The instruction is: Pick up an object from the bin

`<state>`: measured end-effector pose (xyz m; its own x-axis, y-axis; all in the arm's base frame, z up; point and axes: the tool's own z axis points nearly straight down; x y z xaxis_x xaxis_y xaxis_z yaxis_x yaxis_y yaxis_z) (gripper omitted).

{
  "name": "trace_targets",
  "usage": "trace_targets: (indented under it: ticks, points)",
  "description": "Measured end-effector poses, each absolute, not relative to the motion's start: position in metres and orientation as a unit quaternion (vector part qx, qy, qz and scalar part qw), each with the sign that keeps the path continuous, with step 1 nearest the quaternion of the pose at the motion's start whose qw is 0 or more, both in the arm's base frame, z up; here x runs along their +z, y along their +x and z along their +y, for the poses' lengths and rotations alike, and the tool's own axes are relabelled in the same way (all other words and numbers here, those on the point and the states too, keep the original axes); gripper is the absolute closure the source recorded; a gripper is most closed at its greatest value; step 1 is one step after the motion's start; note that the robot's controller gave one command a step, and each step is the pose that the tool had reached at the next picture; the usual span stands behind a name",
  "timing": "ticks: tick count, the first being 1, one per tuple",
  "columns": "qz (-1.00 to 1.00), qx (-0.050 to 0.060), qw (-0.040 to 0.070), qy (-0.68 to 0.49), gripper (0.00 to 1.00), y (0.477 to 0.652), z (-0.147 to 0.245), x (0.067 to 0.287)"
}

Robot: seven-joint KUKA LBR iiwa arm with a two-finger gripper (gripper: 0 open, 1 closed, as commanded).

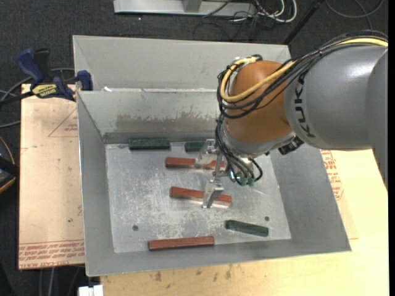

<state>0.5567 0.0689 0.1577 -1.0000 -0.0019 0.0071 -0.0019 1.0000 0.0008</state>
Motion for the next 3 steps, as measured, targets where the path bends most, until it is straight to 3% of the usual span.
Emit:
trace_targets:
  ticks: [1, 2, 3]
  points:
    - [-1.0, -0.001, 0.0, 0.0, 0.0, 0.559, 0.069, 0.162]
    - [-0.999, -0.002, -0.005, -0.041, 1.0, 0.575, 0.058, 0.078]
    - [-0.999, -0.003, -0.005, -0.042, 1.0, 0.575, 0.058, 0.078]
